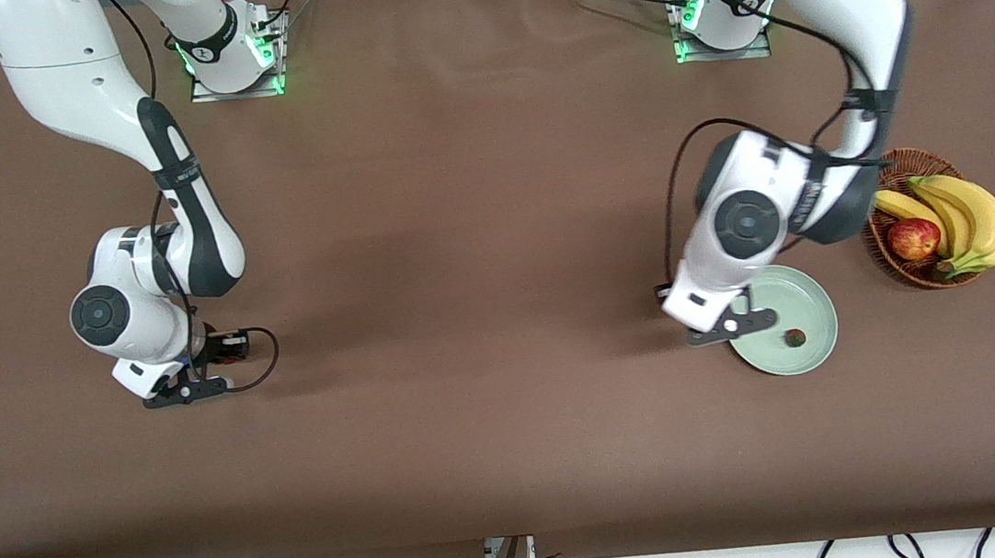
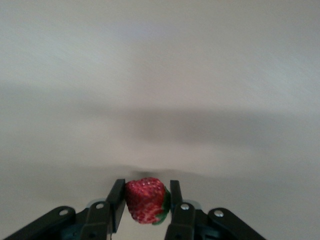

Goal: Collect all strawberries into plate
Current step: 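Lower the strawberry onto the plate and open the left gripper, then grasp the last strawberry with the right gripper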

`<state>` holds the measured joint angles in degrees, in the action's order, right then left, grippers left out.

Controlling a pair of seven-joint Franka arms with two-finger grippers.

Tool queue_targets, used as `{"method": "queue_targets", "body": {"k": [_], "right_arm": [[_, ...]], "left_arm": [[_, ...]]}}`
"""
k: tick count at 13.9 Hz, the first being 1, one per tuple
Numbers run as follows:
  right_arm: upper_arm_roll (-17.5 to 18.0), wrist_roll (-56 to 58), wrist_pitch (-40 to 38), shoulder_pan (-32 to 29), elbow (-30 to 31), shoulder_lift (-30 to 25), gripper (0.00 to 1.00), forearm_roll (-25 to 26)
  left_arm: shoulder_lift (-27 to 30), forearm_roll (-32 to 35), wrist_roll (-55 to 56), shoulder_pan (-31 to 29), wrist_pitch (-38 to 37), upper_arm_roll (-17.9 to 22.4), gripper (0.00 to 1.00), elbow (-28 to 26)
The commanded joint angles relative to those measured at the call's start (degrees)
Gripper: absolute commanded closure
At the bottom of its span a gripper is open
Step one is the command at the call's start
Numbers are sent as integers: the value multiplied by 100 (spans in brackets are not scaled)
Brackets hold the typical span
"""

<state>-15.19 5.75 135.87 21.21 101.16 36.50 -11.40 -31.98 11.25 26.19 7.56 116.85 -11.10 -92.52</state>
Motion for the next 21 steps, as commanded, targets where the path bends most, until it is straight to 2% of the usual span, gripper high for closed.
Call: {"method": "queue_targets", "body": {"k": [1, 3, 6, 9, 12, 13, 14, 19, 21], "right_arm": [[463, -887, -17, 172, -797, 444, 91, -196], [745, -2028, -17, 435, -1316, 761, 91, -152], [764, -3304, -8, 1137, -2037, 1139, 91, -152], [755, -4544, 1, 1797, -2845, 1552, 91, -143], [746, -5512, 18, 2289, -3706, 1991, 91, -126], [737, -5741, 36, 2439, -3935, 2132, 91, -126], [737, -5943, 114, 2553, -4068, 2229, 91, -126], [737, -6217, 1291, 3081, -4104, 2599, 90, -126], [746, -6226, 1625, 3213, -4113, 2730, 89, -134]], "left_arm": [[26, 141, -1462, -438, -14, -77, 92, -196], [-80, 79, -2430, -789, 56, -85, 91, -178], [-334, 61, -3775, -1107, 337, -103, 87, -205], [-546, 61, -4445, -1283, 724, -103, 84, -257], [-616, 61, -4606, -1309, 848, -112, 70, -258], [-616, 53, -4597, -1309, 848, -112, 21, -258], [-608, 0, -4597, -1309, 839, -112, 0, -258], [-353, -167, -4492, -1257, 471, -147, 0, -170], [-274, -534, -4160, -1248, 382, -243, 0, -143]]}}
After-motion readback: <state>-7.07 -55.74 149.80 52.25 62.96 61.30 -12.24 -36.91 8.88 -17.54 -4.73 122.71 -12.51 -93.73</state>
